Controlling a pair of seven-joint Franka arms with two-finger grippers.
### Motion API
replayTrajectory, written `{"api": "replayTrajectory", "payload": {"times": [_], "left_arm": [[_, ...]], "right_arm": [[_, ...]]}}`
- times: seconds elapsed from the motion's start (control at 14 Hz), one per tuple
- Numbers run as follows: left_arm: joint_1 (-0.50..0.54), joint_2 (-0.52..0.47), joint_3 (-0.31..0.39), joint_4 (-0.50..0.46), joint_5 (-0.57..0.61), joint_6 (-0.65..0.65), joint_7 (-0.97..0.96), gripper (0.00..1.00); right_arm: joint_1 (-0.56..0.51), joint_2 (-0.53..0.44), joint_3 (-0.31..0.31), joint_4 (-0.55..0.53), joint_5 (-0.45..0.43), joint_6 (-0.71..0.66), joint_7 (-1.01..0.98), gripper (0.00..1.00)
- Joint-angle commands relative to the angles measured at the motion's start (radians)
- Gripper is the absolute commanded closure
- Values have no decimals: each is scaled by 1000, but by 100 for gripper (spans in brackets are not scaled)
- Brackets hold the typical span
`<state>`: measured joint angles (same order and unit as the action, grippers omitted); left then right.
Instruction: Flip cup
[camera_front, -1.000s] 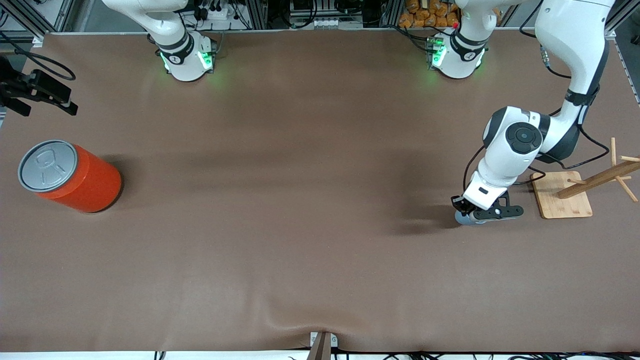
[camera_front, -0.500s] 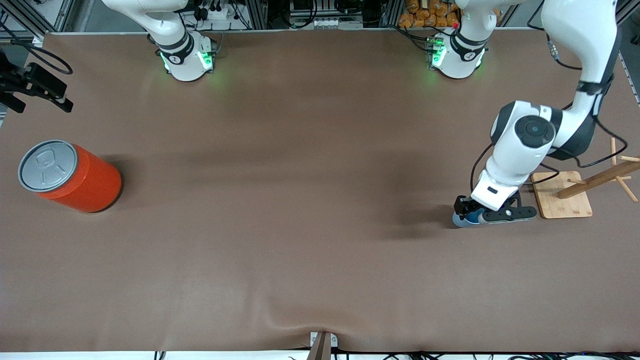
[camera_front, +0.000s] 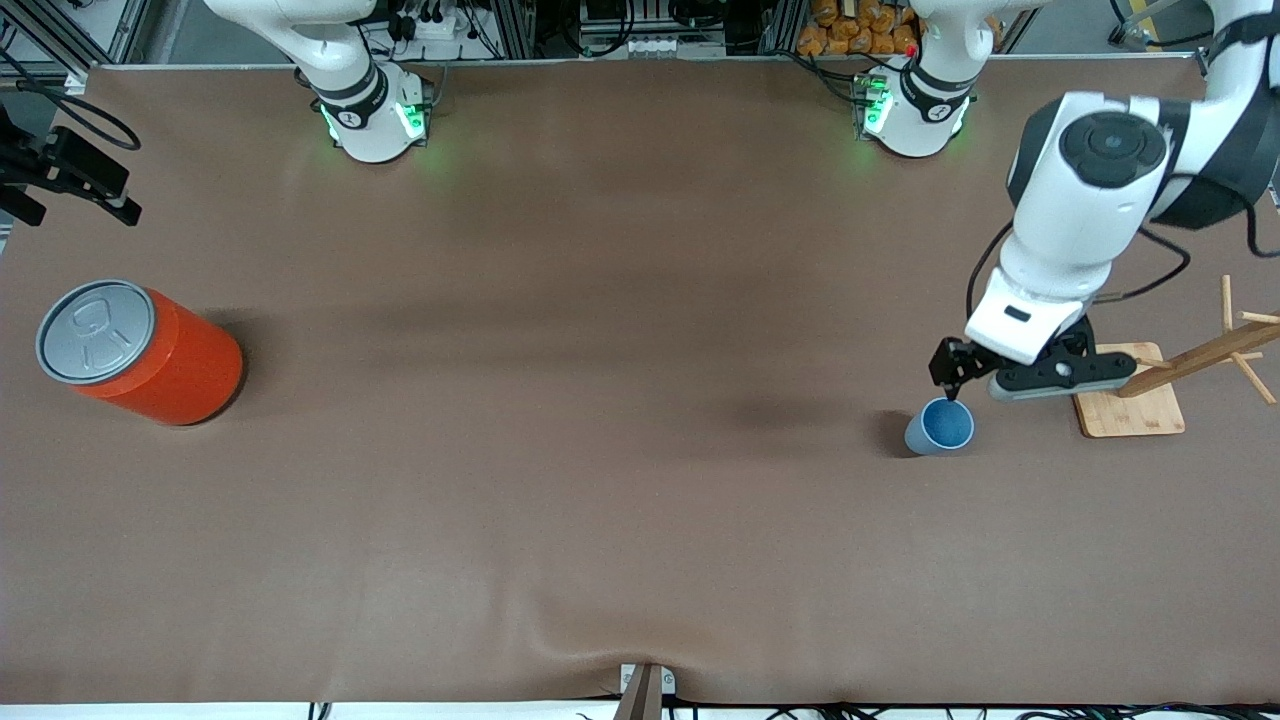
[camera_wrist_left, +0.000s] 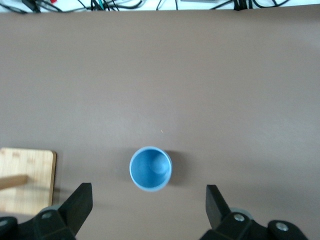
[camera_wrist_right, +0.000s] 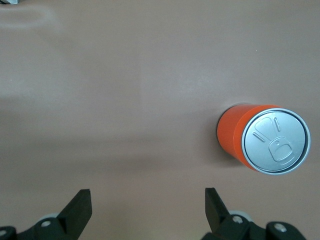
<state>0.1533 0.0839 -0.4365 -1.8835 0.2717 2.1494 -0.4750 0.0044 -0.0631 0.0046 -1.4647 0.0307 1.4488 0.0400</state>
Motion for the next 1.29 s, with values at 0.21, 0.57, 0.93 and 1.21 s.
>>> {"api": "replayTrajectory", "payload": {"times": [0.21,0.57,0.93,1.21], "left_arm": [[12,-27,2,220,-155,-367,150,0],[12,-21,2,408,-181,-594,150,0],[40,-32,30,417,-181,-622,285,0],[-102,-93,198,396,-206,-646,329,0]], "right_arm": [[0,-9,9,-6,-43,4,-8,0],[0,-9,11,-6,-40,2,-8,0],[-4,-7,11,-6,-38,2,-8,0],[-3,-9,11,-6,-37,2,-6,0]]}}
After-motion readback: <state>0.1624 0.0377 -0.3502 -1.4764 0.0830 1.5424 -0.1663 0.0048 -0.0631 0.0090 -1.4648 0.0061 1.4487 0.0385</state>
